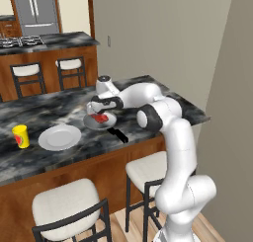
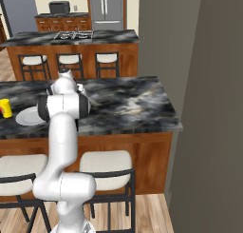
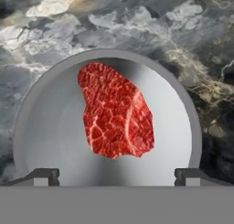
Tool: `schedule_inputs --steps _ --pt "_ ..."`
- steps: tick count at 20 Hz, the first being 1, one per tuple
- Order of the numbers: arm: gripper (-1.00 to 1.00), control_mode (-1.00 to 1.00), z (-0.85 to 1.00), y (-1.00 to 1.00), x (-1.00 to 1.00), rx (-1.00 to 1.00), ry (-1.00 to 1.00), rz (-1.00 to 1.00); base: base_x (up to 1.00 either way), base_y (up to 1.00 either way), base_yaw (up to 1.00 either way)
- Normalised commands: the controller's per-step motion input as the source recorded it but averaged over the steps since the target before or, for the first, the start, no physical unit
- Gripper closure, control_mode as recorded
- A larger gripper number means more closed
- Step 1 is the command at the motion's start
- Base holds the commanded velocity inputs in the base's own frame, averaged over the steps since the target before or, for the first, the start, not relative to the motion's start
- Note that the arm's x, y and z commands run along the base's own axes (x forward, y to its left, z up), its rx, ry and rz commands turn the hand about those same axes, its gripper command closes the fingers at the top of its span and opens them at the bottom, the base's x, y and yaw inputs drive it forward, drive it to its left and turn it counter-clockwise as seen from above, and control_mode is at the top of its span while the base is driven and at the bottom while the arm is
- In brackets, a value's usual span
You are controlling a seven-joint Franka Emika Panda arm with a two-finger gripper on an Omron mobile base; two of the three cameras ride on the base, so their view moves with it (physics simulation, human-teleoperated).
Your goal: Pick up the pan with the steak in it and place it on the dining table. Then place the steak on the plate.
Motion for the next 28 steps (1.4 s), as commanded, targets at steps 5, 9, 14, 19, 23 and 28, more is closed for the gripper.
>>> schedule_inputs --steps 5,9,14,19,23,28 --pt "-1.00 -1.00 -0.08 0.00 0.07 0.00 0.01 -0.01 0.00 0.00 0.00" --pt "-1.00 -1.00 -0.11 0.00 0.00 0.02 0.04 0.00 0.00 0.00 0.00" --pt "-1.00 -1.00 -0.16 -0.01 0.00 0.04 0.04 0.00 0.00 0.00 0.00" --pt "-1.00 -1.00 -0.21 -0.07 0.00 0.07 0.04 0.00 0.00 0.00 0.00" --pt "-1.00 -1.00 -0.01 0.00 0.00 0.00 0.01 0.00 0.00 0.00 0.00" --pt "-1.00 -1.00 -0.10 -0.02 0.10 0.00 0.01 0.00 0.00 0.00 0.00"
